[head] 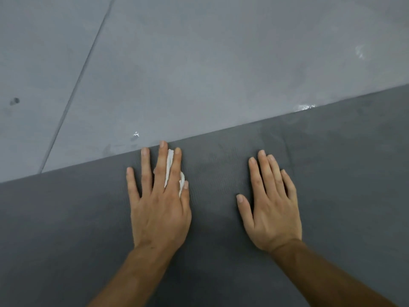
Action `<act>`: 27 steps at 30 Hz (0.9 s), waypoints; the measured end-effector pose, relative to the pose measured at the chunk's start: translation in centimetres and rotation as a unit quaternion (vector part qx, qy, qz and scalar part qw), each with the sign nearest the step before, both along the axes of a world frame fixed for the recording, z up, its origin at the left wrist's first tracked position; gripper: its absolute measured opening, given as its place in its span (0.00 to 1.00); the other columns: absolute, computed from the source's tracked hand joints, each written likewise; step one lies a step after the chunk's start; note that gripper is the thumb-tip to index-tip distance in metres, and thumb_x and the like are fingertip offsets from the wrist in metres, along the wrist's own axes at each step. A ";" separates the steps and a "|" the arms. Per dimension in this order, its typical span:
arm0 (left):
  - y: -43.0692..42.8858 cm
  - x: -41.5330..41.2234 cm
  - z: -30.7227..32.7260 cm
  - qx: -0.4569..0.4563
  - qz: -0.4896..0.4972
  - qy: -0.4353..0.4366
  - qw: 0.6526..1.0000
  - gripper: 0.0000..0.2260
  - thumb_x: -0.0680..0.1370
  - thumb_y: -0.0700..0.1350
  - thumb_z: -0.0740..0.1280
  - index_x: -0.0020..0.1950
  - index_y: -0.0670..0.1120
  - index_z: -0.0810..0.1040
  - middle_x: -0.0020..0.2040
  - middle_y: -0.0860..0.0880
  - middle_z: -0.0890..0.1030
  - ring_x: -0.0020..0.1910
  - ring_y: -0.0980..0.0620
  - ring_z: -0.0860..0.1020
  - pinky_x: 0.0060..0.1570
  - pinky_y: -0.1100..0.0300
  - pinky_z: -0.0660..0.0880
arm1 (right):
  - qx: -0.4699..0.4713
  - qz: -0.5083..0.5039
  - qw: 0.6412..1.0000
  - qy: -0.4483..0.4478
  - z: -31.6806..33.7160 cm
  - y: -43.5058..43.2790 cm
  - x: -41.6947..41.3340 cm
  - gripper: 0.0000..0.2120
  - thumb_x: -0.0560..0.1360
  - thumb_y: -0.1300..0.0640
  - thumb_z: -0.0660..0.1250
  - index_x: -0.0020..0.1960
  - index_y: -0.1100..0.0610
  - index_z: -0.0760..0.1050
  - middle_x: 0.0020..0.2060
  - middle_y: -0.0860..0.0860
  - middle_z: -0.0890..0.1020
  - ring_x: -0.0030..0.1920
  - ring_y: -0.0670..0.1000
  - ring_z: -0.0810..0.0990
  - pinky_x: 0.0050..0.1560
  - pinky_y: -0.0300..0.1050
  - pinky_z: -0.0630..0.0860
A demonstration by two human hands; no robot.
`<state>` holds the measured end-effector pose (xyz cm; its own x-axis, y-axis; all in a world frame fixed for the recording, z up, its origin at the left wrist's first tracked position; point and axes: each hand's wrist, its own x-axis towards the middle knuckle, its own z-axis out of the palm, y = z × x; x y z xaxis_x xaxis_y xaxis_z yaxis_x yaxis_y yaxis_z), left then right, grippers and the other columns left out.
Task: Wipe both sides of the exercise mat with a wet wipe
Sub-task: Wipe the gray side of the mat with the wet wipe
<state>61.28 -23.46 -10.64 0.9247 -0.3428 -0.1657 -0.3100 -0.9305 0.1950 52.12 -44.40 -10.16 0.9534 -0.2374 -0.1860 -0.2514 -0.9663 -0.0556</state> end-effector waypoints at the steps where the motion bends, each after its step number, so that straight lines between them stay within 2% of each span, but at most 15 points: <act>1: -0.4 0.0 0.1 0.000 0.008 0.003 1.000 0.27 0.85 0.51 0.53 0.85 0.47 0.56 0.85 0.48 0.52 0.84 0.42 0.48 0.80 0.37 0.49 | 0.001 -0.002 1.000 -0.004 0.0 0.0 0.1 0.34 0.83 0.42 0.51 0.84 0.58 0.54 0.84 0.54 0.53 0.84 0.54 0.51 0.81 0.57 0.55; 4: -2.7 0.1 0.3 -0.017 -0.009 0.015 1.000 0.28 0.85 0.52 0.53 0.85 0.46 0.55 0.85 0.47 0.50 0.84 0.43 0.47 0.81 0.40 0.50 | 0.012 -0.004 1.000 -0.015 -0.1 0.1 0.0 0.34 0.83 0.42 0.52 0.84 0.58 0.55 0.84 0.54 0.53 0.84 0.53 0.52 0.81 0.58 0.56; 7: -6.7 0.3 0.5 -0.046 -0.089 0.020 0.995 0.28 0.86 0.50 0.53 0.85 0.45 0.52 0.85 0.47 0.48 0.84 0.45 0.45 0.82 0.44 0.49 | 0.015 -0.004 1.000 -0.018 -0.1 0.0 0.0 0.34 0.82 0.43 0.52 0.84 0.58 0.55 0.84 0.53 0.53 0.84 0.53 0.52 0.80 0.58 0.57; 10: -9.1 1.1 0.1 -0.033 -0.153 0.018 0.988 0.28 0.87 0.51 0.51 0.85 0.44 0.48 0.85 0.47 0.44 0.84 0.45 0.42 0.82 0.45 0.47 | 0.021 0.003 1.000 -0.022 -0.2 0.0 0.0 0.34 0.82 0.44 0.53 0.83 0.59 0.56 0.84 0.54 0.54 0.84 0.53 0.52 0.80 0.59 0.57; 16: -7.8 1.8 -0.4 -0.023 -0.254 -0.024 0.967 0.27 0.86 0.51 0.49 0.85 0.46 0.53 0.86 0.48 0.47 0.84 0.46 0.46 0.81 0.46 0.52 | 0.018 0.002 0.999 -0.026 -0.2 0.0 0.0 0.34 0.83 0.43 0.52 0.84 0.58 0.55 0.84 0.53 0.53 0.84 0.52 0.51 0.80 0.58 0.56; 18: -6.6 1.9 -0.4 -0.017 -0.230 -0.034 0.973 0.27 0.86 0.52 0.50 0.85 0.46 0.53 0.86 0.49 0.48 0.84 0.47 0.47 0.81 0.46 0.53 | 0.017 0.001 1.000 -0.025 -0.2 0.1 -0.1 0.34 0.83 0.43 0.51 0.84 0.58 0.54 0.84 0.53 0.53 0.84 0.52 0.50 0.80 0.57 0.55; 21: -3.4 1.6 -0.5 -0.018 -0.140 -0.034 0.989 0.27 0.86 0.52 0.52 0.85 0.46 0.54 0.85 0.49 0.51 0.84 0.48 0.50 0.81 0.46 0.53 | 0.018 -0.004 0.999 -0.028 -0.4 0.1 -0.2 0.34 0.83 0.42 0.50 0.84 0.57 0.54 0.84 0.52 0.53 0.84 0.51 0.50 0.81 0.57 0.55; 24: -2.0 1.0 -0.6 -0.020 -0.069 -0.040 0.997 0.28 0.85 0.52 0.50 0.85 0.47 0.52 0.85 0.50 0.53 0.84 0.49 0.50 0.81 0.47 0.50 | 0.017 -0.002 0.999 -0.029 -0.6 0.1 -0.4 0.34 0.83 0.41 0.50 0.84 0.56 0.53 0.84 0.52 0.52 0.84 0.51 0.50 0.81 0.56 0.54; 27: -3.6 1.0 -0.6 -0.014 -0.051 -0.041 0.998 0.28 0.85 0.52 0.49 0.85 0.47 0.51 0.85 0.49 0.53 0.84 0.48 0.50 0.82 0.47 0.50 | 0.022 0.000 0.999 -0.042 -0.9 0.2 -0.4 0.34 0.83 0.42 0.49 0.84 0.57 0.53 0.84 0.52 0.53 0.84 0.51 0.49 0.81 0.56 0.53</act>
